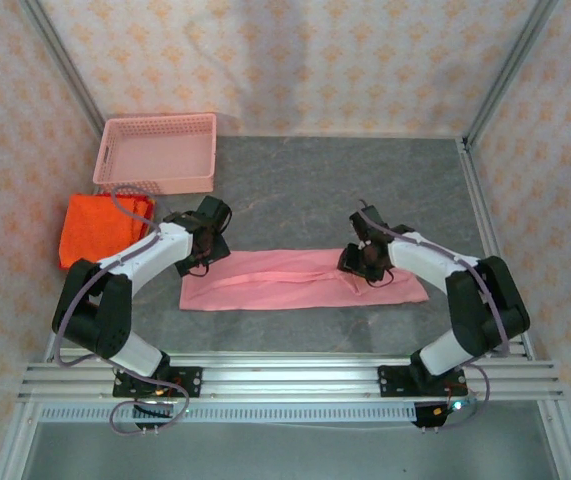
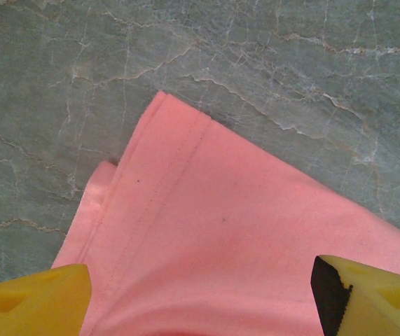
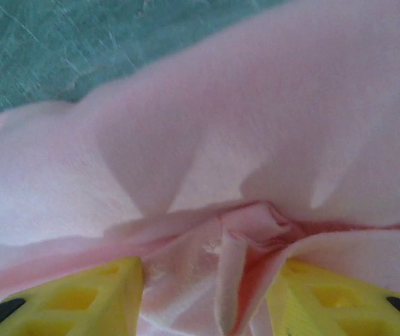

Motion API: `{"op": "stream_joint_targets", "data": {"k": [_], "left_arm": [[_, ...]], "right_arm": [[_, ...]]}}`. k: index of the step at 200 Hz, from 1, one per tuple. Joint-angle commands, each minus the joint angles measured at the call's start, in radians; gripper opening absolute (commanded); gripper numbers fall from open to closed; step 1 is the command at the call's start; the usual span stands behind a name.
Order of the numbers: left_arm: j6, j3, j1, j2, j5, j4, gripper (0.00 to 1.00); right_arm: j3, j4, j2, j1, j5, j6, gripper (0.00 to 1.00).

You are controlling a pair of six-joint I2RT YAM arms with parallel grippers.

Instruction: Fold and stack the t-shirts

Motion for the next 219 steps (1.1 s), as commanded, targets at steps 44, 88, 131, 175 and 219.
{"op": "stream_joint_targets", "data": {"k": [44, 88, 131, 175, 219], "left_arm": [[0.013, 0.011, -0.006, -0.005, -0.024, -0.003, 0.83], [0.02, 0.028, -0.008, 0.016, -0.012, -0.004, 0.83], [0.014, 0.017, -0.007, -0.001, -0.028, -0.011, 0.83], [0.017, 0.03, -0.008, 0.03, -0.005, 0.008, 0.82], [0.026, 0.047, -0.008, 0.034, -0.002, 0.015, 0.83]], "right_arm": [[-0.008, 0.033, -0.12, -0.005, 0.044, 0.015, 0.52], [-0.006, 0.011, -0.015, -0.005, 0.067, 0.015, 0.4], [-0.11, -0.081, -0.107, -0.007, 0.115, 0.054, 0.42], [-0.161, -0.131, -0.163, -0.014, 0.161, 0.077, 0.45], [-0.125, -0.131, -0.161, -0.015, 0.155, 0.082, 0.44]]}}
